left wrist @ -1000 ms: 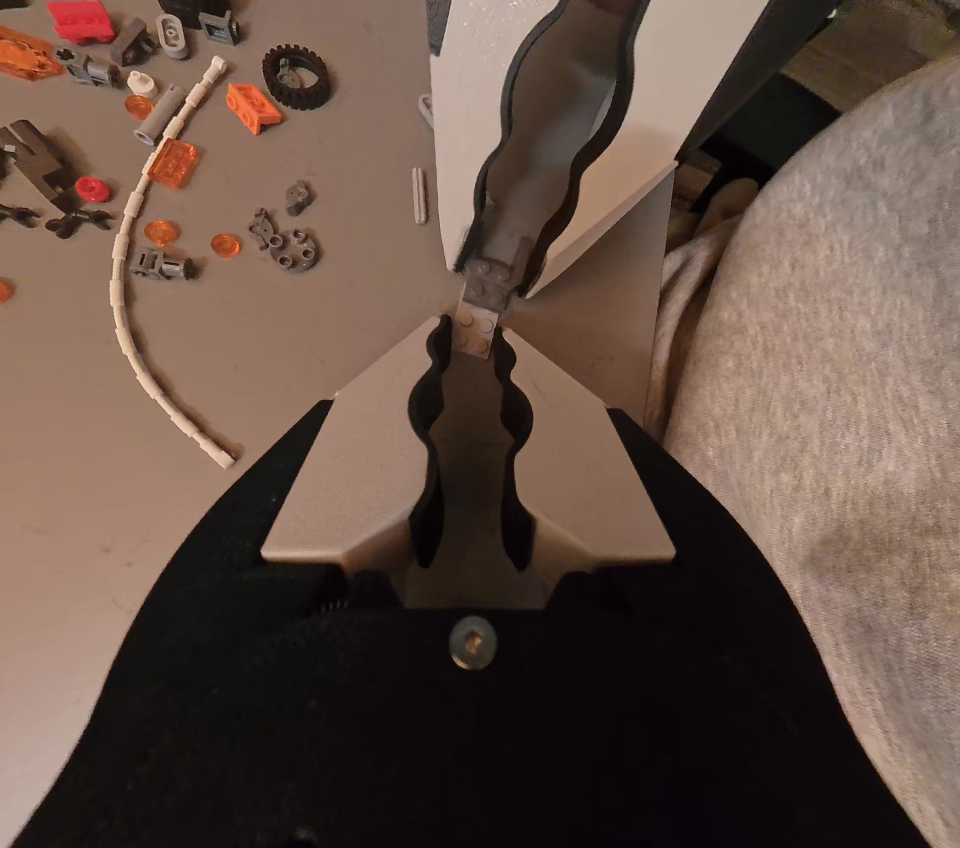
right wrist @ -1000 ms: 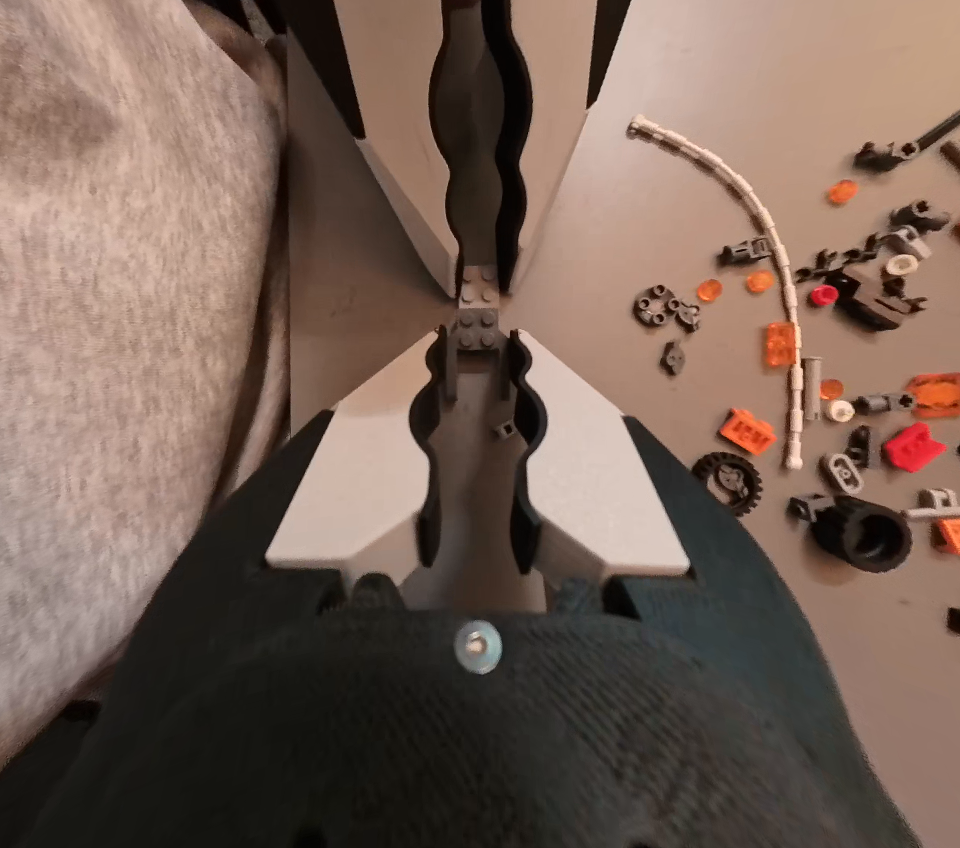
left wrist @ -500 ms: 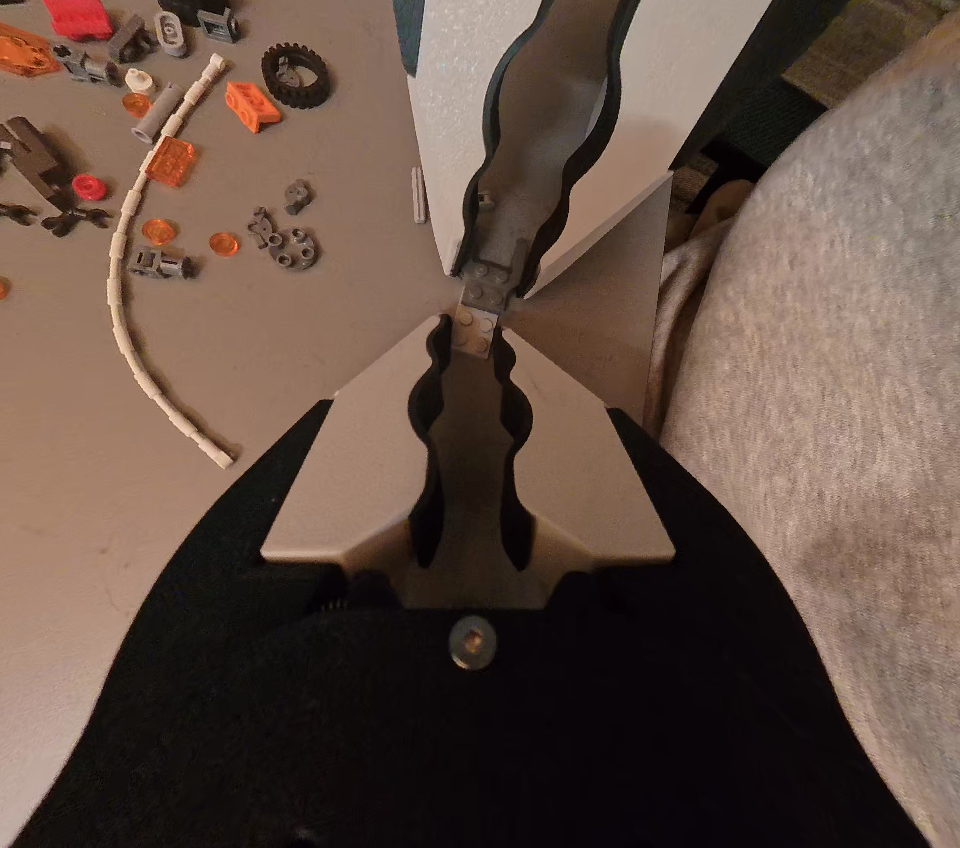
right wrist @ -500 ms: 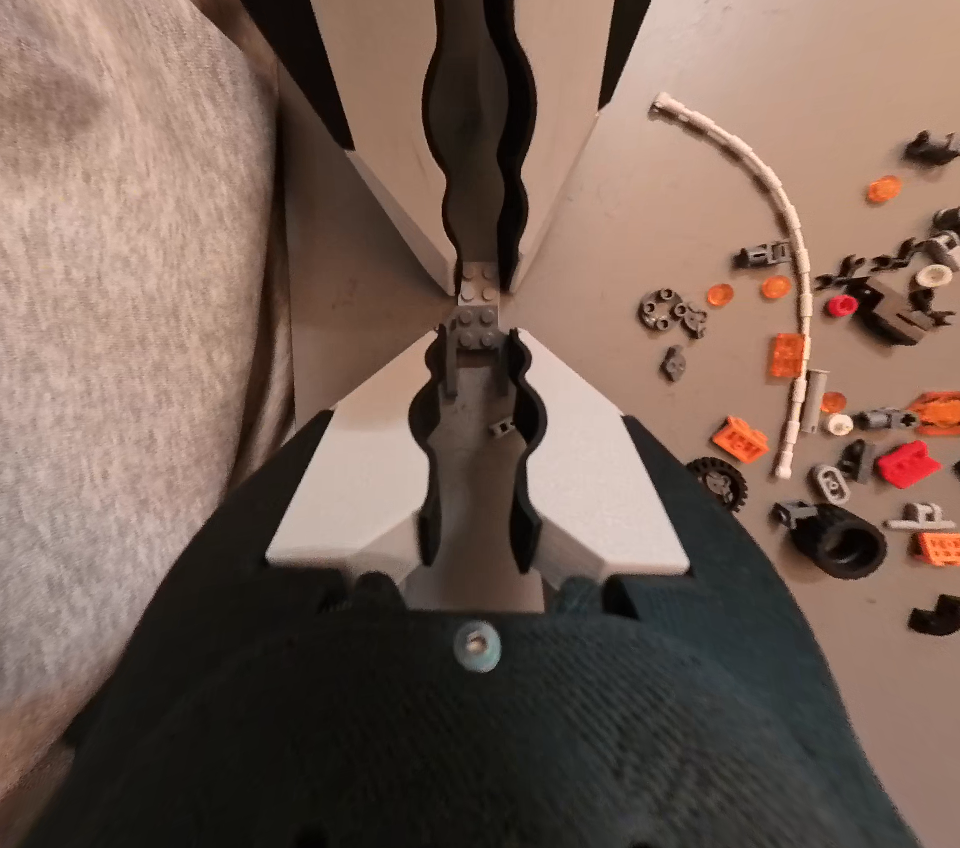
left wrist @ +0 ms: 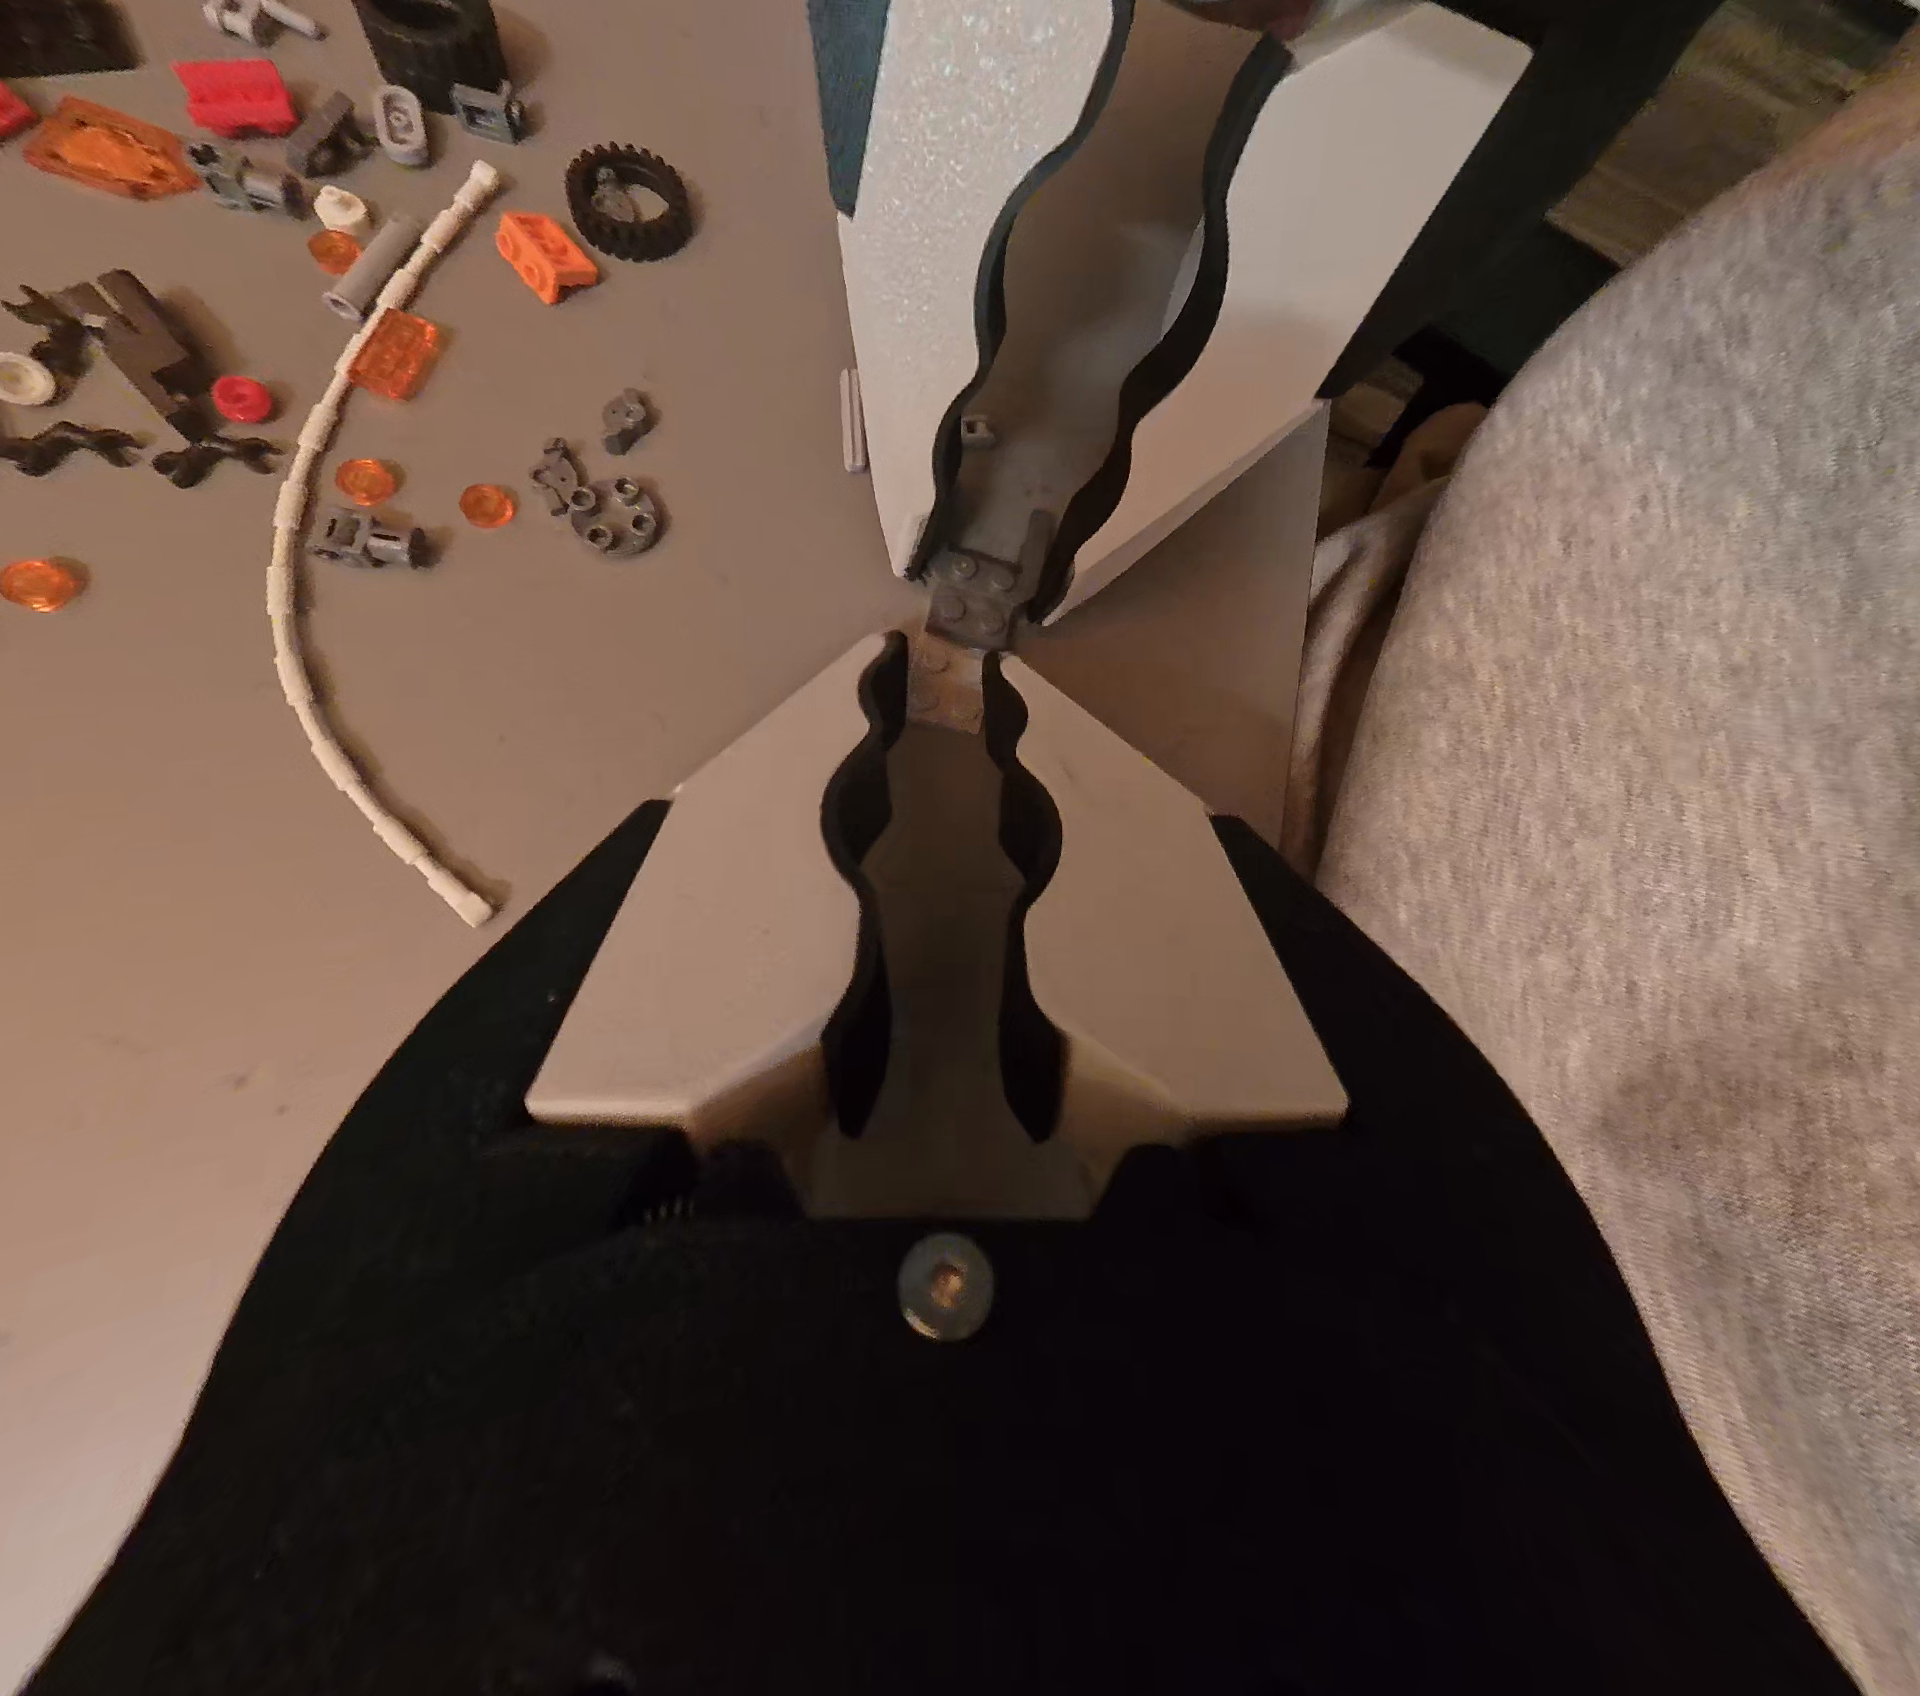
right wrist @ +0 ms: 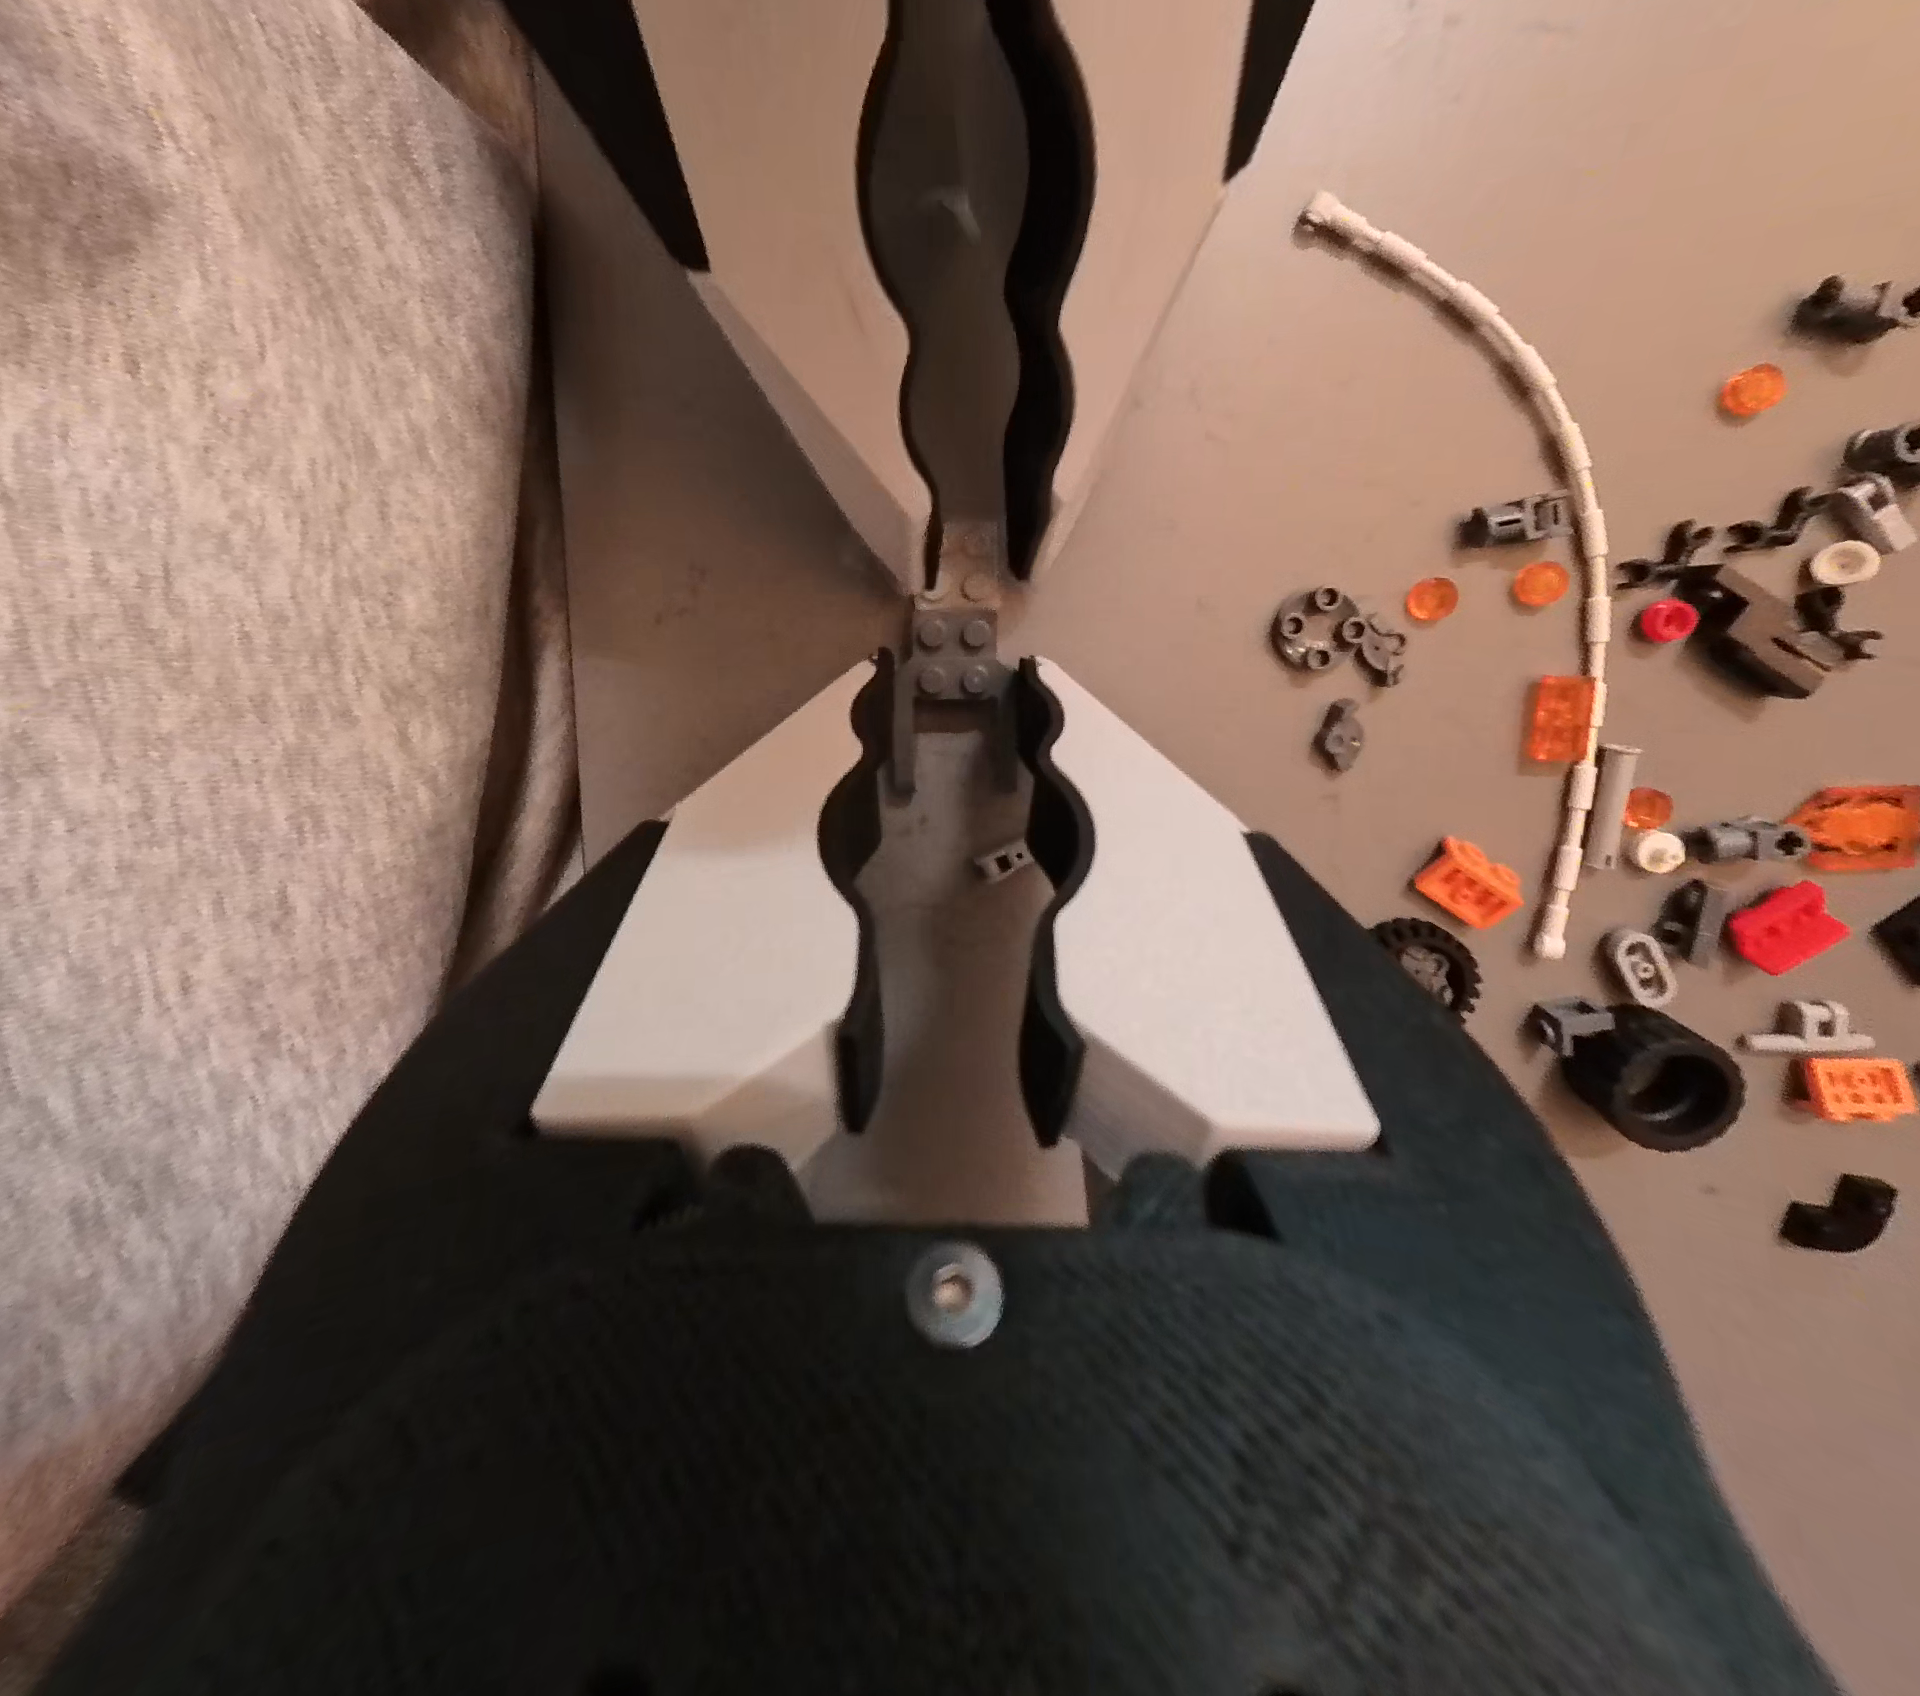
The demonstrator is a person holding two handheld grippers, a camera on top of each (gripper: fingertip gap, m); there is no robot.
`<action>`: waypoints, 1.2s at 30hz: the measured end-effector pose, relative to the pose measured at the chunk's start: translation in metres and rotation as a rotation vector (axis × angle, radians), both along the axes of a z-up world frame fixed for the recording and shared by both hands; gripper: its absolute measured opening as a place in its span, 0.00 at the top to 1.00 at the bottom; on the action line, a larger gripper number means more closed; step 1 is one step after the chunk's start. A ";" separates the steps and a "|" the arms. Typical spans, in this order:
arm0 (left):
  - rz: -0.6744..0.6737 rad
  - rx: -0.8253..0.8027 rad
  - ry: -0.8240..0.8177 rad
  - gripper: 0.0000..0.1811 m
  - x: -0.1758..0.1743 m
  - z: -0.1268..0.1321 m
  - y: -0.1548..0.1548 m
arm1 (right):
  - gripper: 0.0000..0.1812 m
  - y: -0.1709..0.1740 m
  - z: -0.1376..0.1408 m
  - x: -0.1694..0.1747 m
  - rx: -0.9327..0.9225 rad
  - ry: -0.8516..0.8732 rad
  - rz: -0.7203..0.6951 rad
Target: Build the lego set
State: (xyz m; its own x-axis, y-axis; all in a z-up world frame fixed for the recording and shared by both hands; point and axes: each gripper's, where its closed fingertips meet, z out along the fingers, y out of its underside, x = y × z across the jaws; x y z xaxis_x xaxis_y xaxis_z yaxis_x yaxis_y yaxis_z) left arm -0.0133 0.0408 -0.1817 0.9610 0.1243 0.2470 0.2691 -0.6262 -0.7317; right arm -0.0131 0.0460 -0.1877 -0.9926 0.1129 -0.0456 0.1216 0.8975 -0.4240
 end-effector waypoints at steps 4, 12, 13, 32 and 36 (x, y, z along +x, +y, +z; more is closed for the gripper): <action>0.030 0.083 -0.046 0.92 -0.003 0.012 0.004 | 0.88 0.000 0.000 0.000 0.003 0.009 0.003; 0.102 -0.061 -0.009 0.99 -0.009 -0.009 0.004 | 0.88 -0.001 0.000 0.002 0.002 -0.004 0.011; 0.103 -0.056 -0.032 0.99 -0.009 -0.009 0.004 | 0.88 -0.001 0.000 0.002 0.004 -0.006 0.012; 0.097 0.040 -0.295 0.92 0.000 -0.002 0.002 | 0.87 0.002 -0.001 0.003 0.011 -0.020 0.016; 0.093 0.025 -0.256 0.92 0.001 -0.003 0.003 | 0.87 0.003 -0.001 0.004 0.015 -0.016 0.015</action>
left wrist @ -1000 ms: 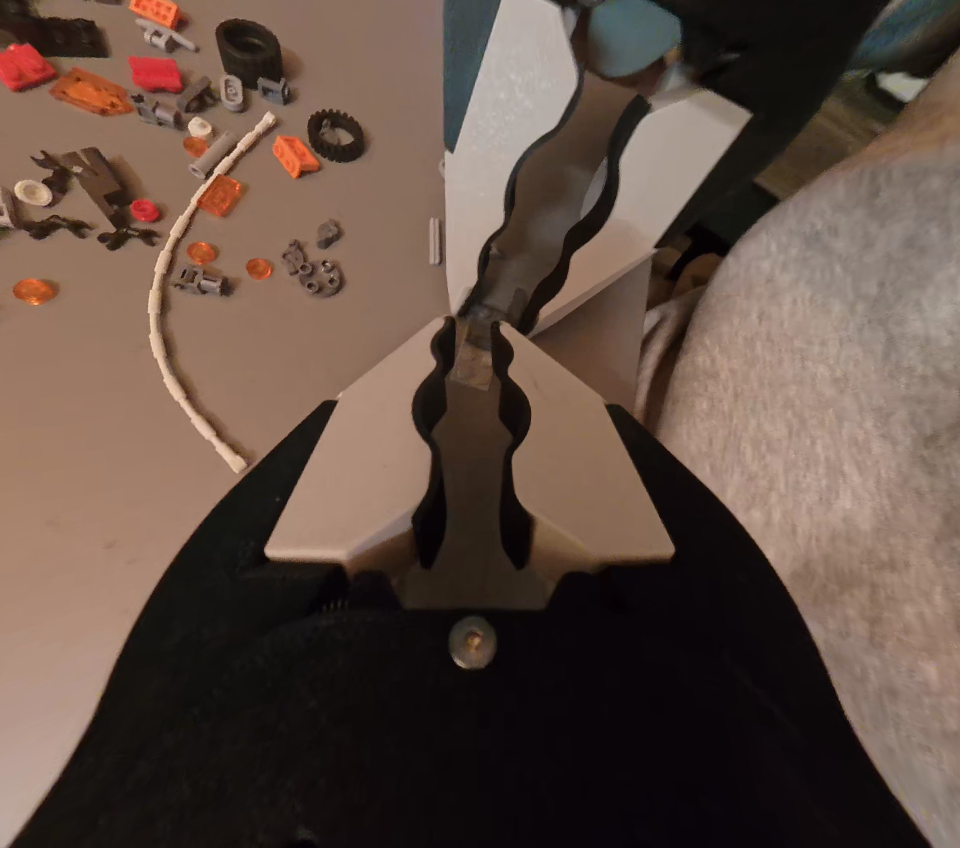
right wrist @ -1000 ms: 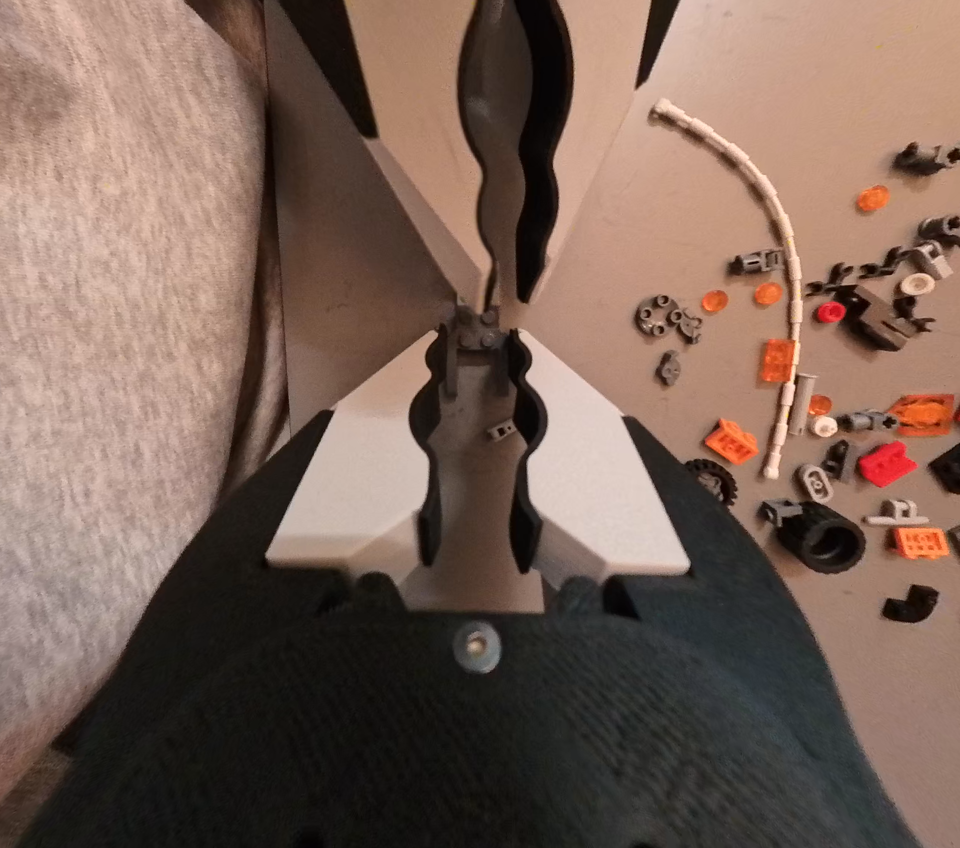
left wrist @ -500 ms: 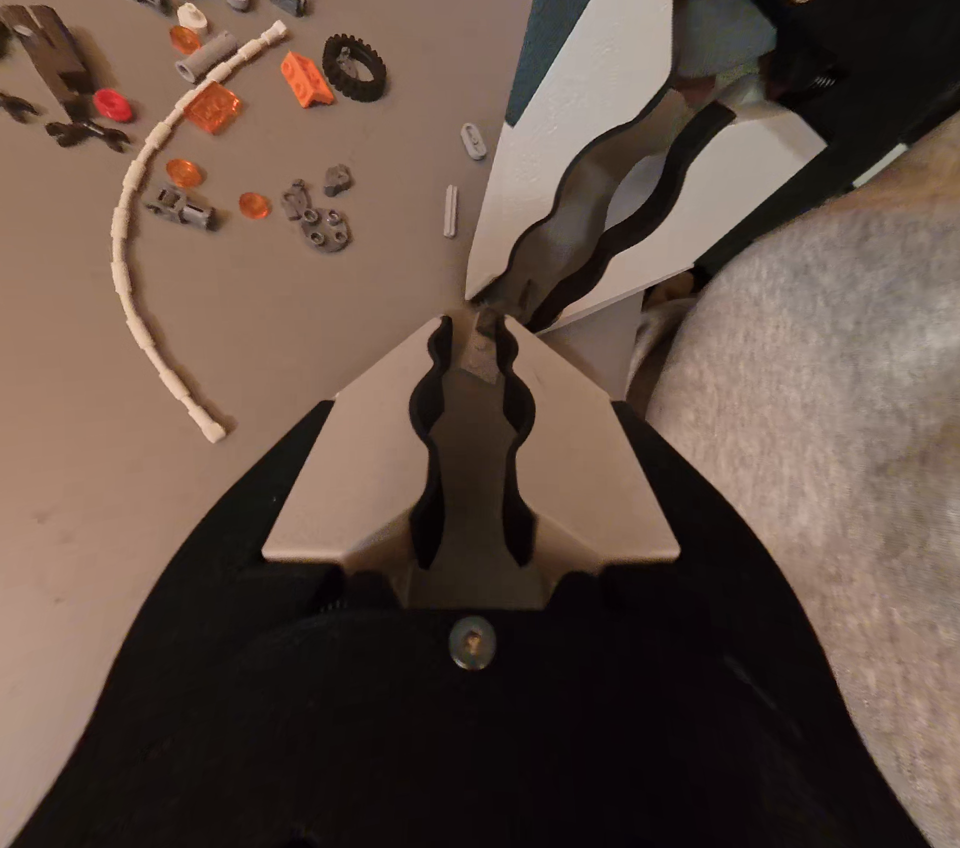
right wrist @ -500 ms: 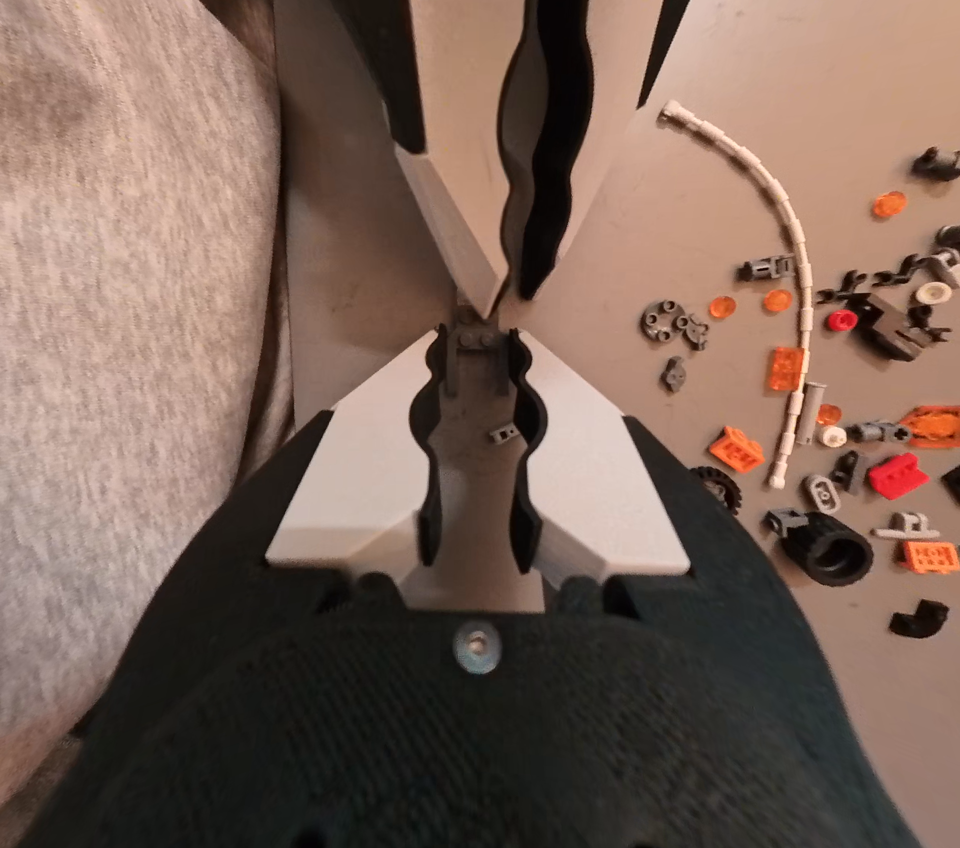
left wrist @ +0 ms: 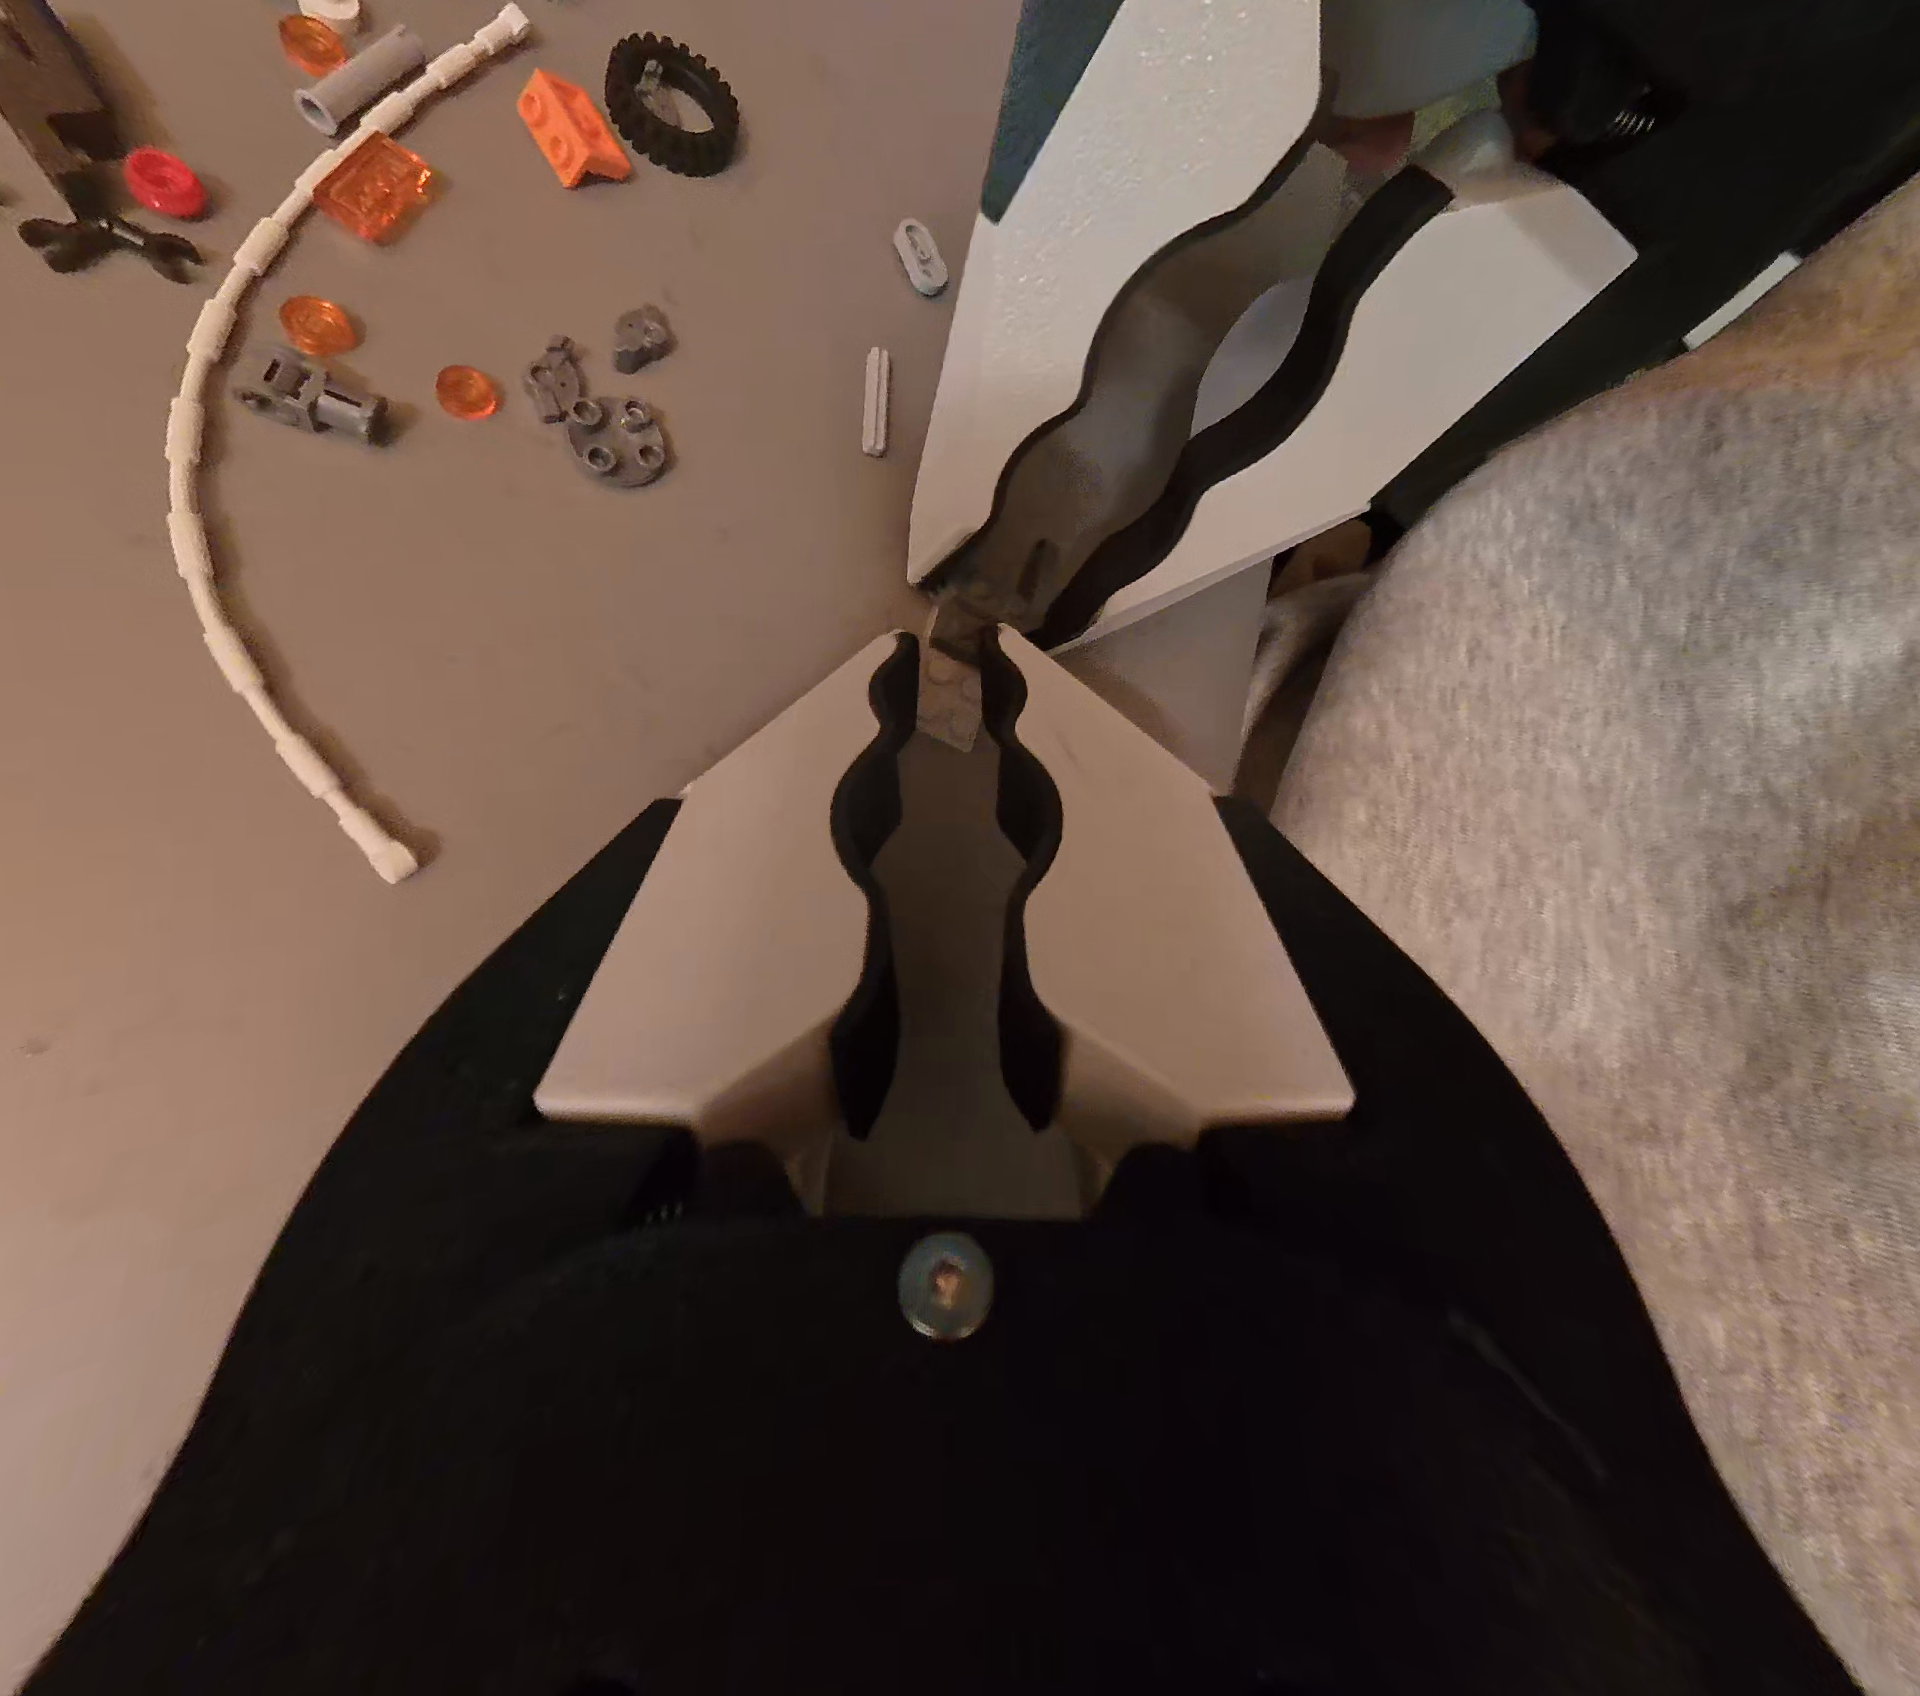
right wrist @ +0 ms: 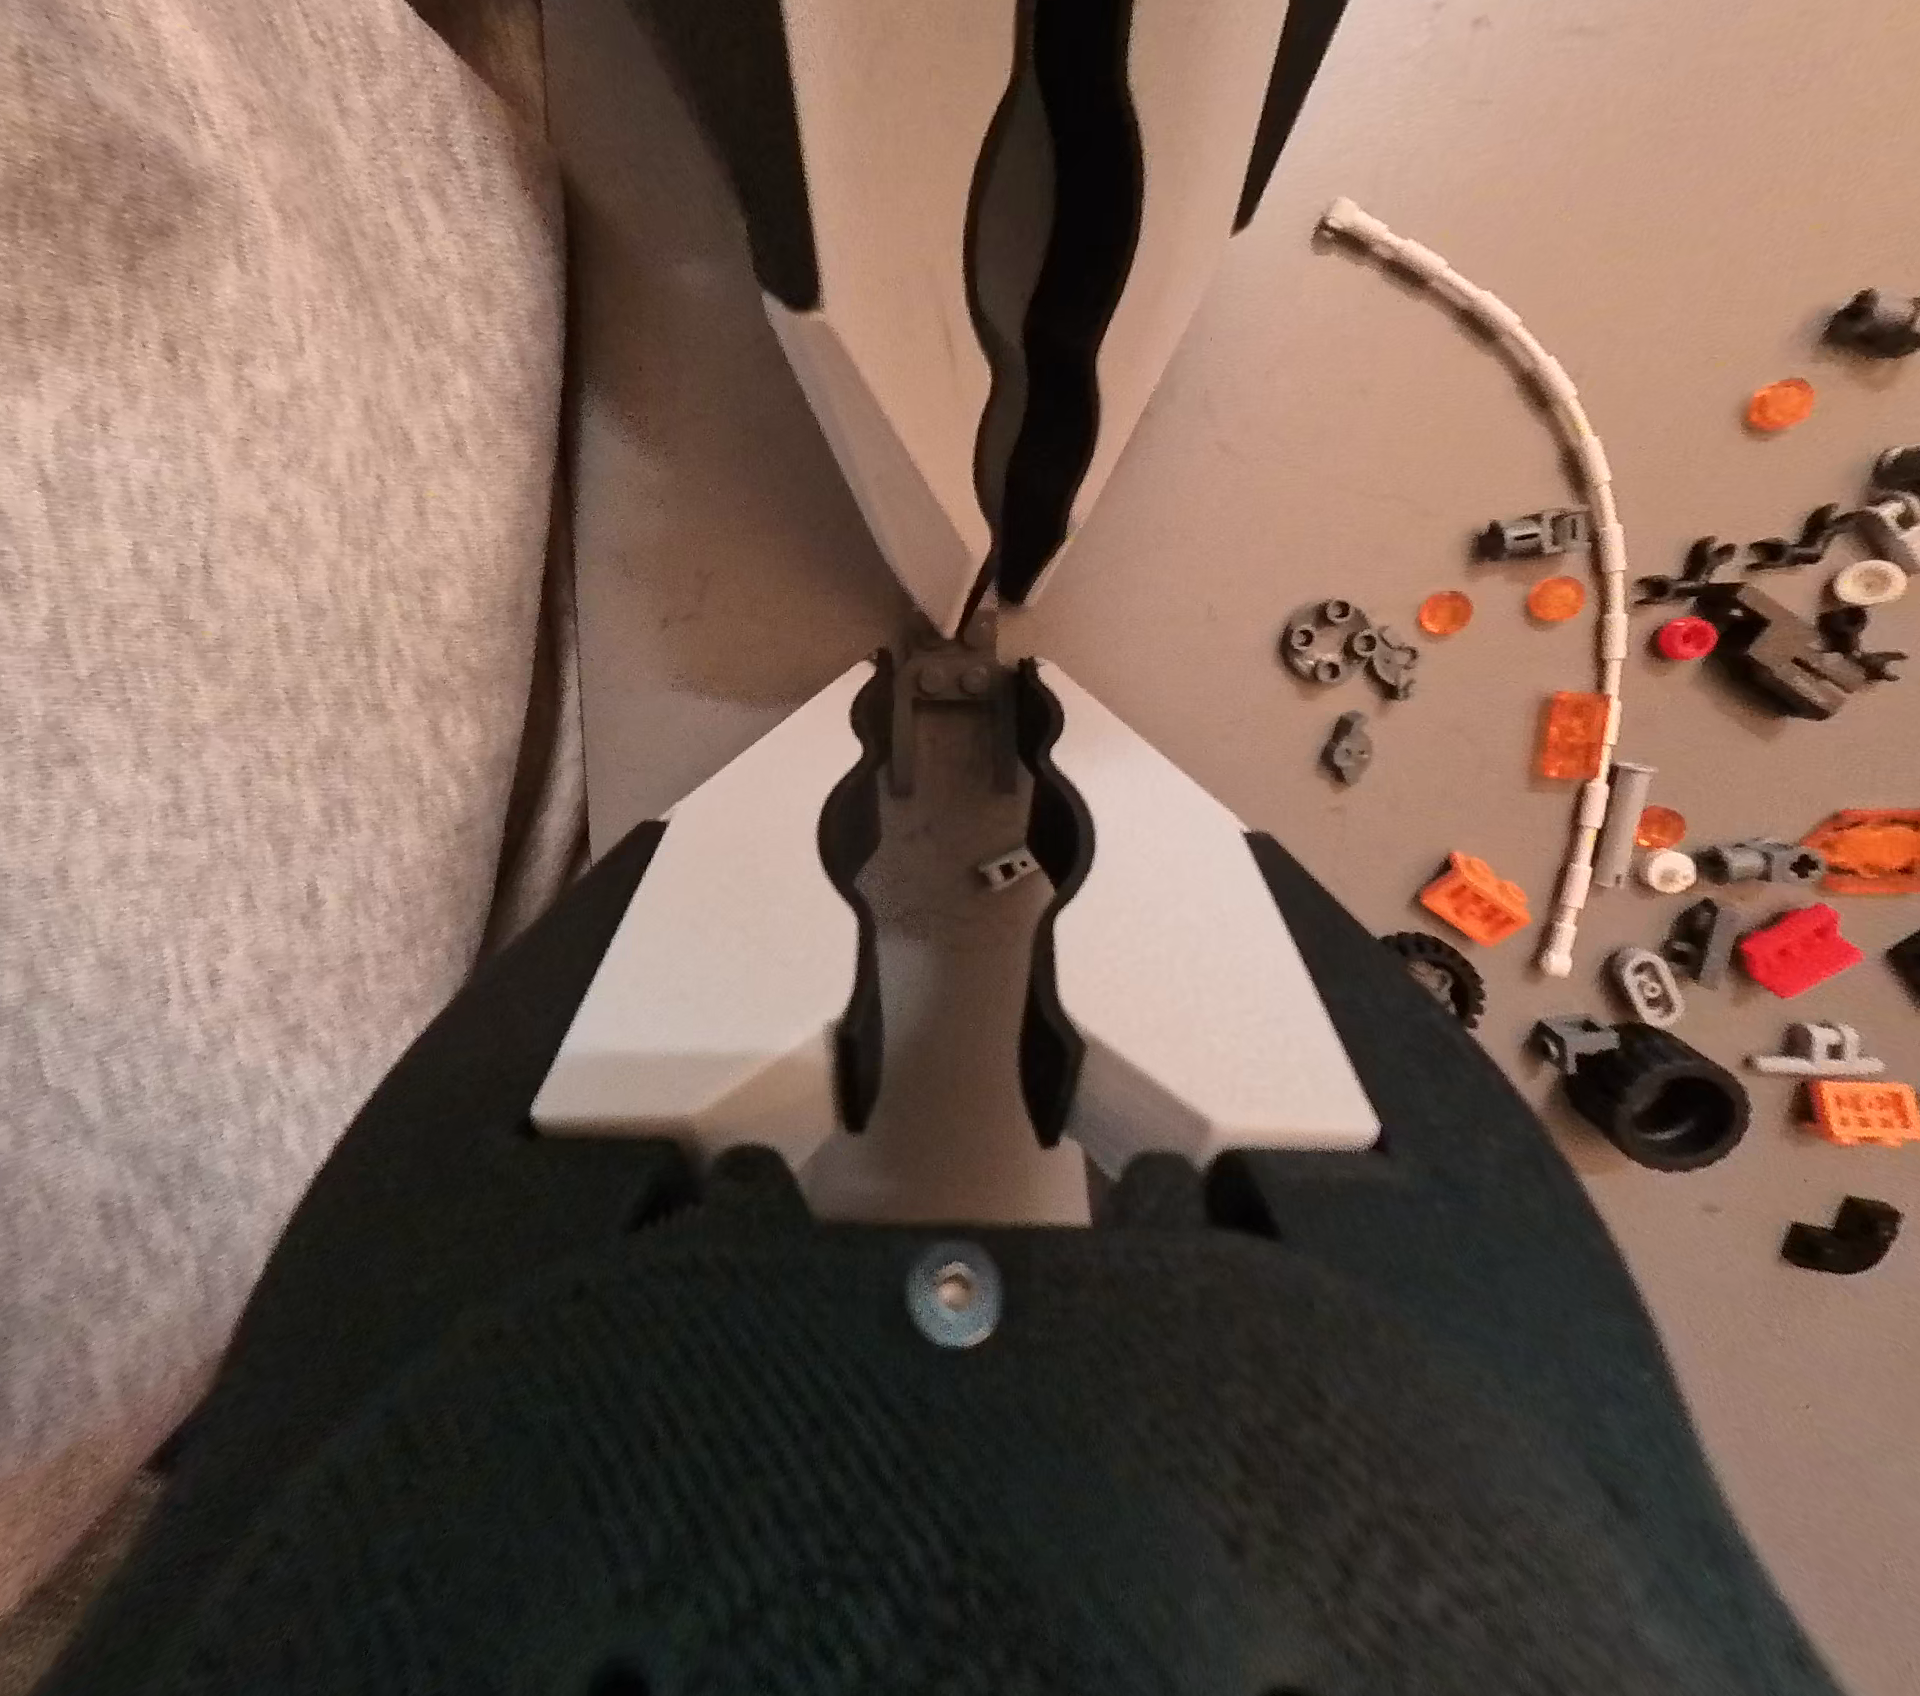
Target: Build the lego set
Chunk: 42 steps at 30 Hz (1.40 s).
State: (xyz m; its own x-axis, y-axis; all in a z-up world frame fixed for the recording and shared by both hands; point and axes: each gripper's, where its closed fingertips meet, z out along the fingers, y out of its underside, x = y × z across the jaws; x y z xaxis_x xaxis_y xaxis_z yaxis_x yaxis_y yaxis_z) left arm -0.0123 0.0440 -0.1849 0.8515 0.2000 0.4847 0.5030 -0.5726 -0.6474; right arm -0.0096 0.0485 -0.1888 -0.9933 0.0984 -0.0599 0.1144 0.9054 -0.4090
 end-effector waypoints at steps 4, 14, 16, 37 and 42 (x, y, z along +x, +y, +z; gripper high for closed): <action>0.003 -0.031 0.076 0.91 0.000 -0.002 0.003 | 0.87 0.001 0.000 0.000 0.005 0.008 0.002; 0.027 -0.137 0.139 0.92 0.003 -0.005 -0.001 | 0.88 0.001 -0.001 0.003 0.014 0.027 0.011; 0.029 -0.147 0.134 0.91 0.004 -0.006 -0.002 | 0.87 0.002 -0.001 0.004 0.030 0.040 0.022; 0.060 -0.084 0.160 0.91 0.004 -0.007 -0.002 | 0.86 0.001 0.002 0.002 -0.030 0.112 -0.010; 0.054 -0.073 0.141 0.92 0.004 -0.005 -0.002 | 0.88 0.000 0.007 0.005 -0.066 0.111 -0.014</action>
